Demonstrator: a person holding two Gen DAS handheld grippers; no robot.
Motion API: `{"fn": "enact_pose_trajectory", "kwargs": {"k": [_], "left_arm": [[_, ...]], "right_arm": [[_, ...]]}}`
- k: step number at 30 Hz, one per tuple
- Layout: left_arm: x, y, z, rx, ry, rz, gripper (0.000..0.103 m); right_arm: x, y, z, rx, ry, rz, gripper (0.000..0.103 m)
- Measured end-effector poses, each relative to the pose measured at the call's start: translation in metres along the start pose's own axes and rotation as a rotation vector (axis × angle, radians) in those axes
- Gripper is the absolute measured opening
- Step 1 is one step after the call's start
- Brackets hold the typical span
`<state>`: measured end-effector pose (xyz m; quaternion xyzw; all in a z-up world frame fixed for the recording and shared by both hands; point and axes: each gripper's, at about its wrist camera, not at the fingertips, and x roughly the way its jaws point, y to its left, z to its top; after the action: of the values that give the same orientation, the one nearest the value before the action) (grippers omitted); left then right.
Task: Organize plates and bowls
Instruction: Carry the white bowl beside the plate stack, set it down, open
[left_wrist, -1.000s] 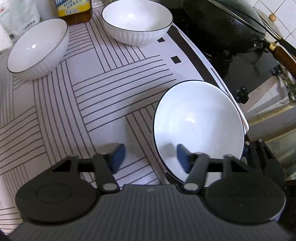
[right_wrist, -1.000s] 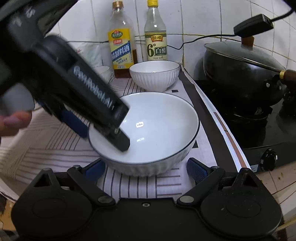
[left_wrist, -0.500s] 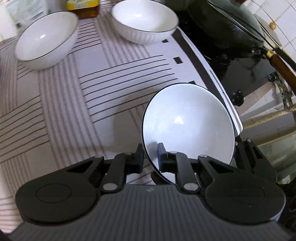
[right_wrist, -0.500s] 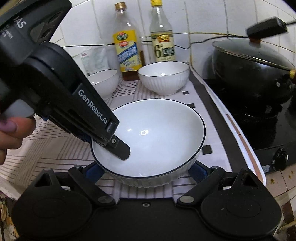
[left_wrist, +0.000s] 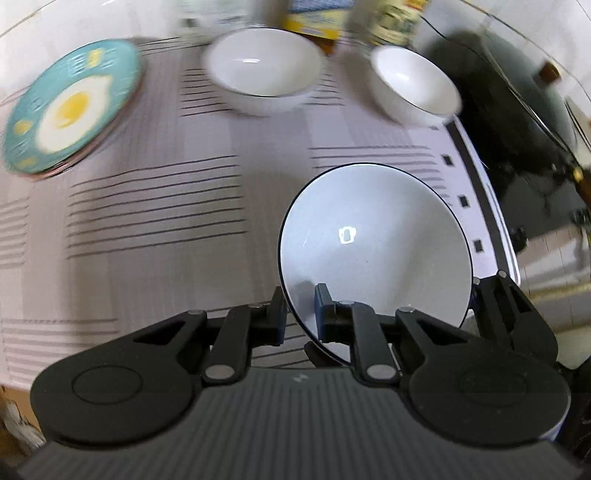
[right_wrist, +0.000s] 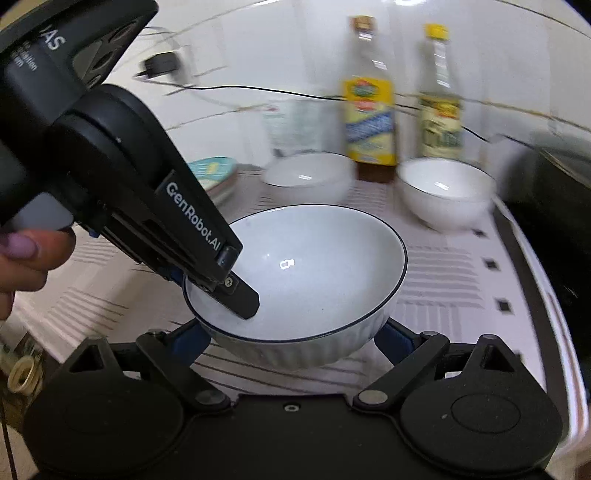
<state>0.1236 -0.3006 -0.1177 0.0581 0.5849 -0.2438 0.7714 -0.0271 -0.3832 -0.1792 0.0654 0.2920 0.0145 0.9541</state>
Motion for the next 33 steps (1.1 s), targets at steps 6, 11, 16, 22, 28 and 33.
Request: {"fn": "enact_pose_trajectory", "kwargs": {"k": [6, 11, 16, 22, 28, 33], "left_arm": [[-0.019, 0.049, -0.011, -0.109, -0.043, 0.059, 0.014], [-0.033, 0.092, -0.021, -0.208, -0.071, 0.108, 0.014], [-0.040, 0.132, -0.029, -0.297, -0.089, 0.141, 0.014], [-0.042, 0.168, -0.036, -0.356, -0.110, 0.203, 0.014], [-0.035, 0.195, -0.041, -0.398, -0.114, 0.211, 0.014], [-0.025, 0.206, -0.038, -0.419, -0.116, 0.202, 0.015]], "right_arm": [[0.020, 0.036, 0.019, -0.093, 0.000, 0.115, 0.097], [0.042, 0.065, 0.031, -0.164, 0.016, 0.214, 0.097], [0.067, 0.094, 0.042, -0.232, 0.034, 0.303, 0.097], [0.096, 0.127, 0.051, -0.295, 0.061, 0.387, 0.097], [0.124, 0.148, 0.054, -0.342, 0.083, 0.422, 0.097], [0.131, 0.159, 0.050, -0.387, 0.088, 0.419, 0.096]]}}
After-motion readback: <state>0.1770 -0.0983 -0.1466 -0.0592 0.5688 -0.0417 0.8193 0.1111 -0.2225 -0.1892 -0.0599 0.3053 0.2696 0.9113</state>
